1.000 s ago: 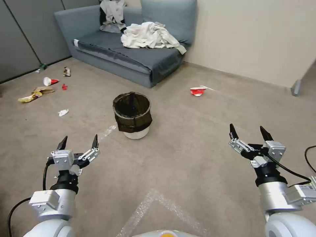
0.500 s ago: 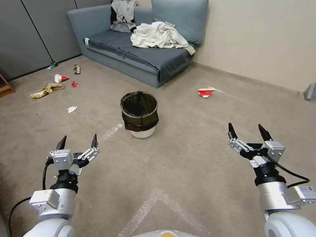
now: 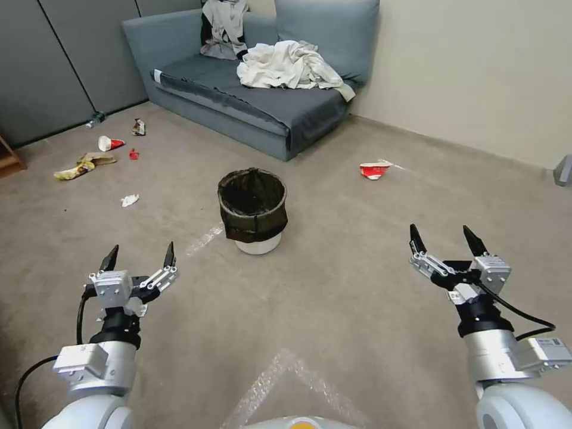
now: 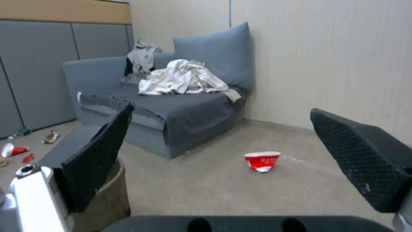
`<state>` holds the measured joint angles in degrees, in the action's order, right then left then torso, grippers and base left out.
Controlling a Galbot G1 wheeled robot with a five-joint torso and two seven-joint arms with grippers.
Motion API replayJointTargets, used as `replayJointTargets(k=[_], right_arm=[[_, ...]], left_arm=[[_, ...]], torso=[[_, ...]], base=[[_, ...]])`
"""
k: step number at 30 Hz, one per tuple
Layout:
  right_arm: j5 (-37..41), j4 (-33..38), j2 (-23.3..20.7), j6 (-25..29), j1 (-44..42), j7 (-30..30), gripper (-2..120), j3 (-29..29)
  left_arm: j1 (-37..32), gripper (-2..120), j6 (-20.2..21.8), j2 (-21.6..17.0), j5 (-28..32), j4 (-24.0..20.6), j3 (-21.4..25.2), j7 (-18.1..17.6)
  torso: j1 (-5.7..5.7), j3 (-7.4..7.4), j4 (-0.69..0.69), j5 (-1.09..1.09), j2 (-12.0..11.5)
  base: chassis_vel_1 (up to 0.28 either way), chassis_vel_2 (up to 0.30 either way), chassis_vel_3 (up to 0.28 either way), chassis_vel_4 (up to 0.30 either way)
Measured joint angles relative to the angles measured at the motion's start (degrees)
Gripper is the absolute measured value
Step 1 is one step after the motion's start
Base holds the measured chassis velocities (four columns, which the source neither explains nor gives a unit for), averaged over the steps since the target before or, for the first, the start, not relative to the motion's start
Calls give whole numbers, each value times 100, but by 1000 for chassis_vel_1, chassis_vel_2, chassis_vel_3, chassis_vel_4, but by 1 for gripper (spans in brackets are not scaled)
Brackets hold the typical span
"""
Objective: Pick up the trash can from the floor.
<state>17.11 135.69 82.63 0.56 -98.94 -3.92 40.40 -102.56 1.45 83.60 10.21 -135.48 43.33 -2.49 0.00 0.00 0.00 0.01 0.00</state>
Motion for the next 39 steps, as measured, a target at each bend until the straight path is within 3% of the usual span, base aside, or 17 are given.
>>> replayJointTargets(k=[32,35,36,38,39], right_arm=[[-24,30,18,2,-17,-32,100,-31],[-24,30,16,61,2,-78,100,-33],[-25,30,11,80,8,-99,100,-33],[-25,30,-5,114,13,-129,100,-33],[-25,30,-5,114,13,-129,100,-33]], left_arm=[[101,100,48,-56,43,115,0,-116],[202,100,294,-128,232,126,-23,-207],[262,100,496,-180,393,126,-49,-278],[452,100,1300,-368,943,123,-122,-484],[452,100,1300,-368,943,123,-122,-484]], torso=[[0,0,0,0,0],[1,1,2,0,0],[1,1,1,0,0],[1,1,0,-2,0],[1,1,0,-2,0]], base=[[-161,167,165,-161],[-94,132,130,-115],[-90,115,70,-95],[-37,39,42,-50],[-37,10,15,-50]])
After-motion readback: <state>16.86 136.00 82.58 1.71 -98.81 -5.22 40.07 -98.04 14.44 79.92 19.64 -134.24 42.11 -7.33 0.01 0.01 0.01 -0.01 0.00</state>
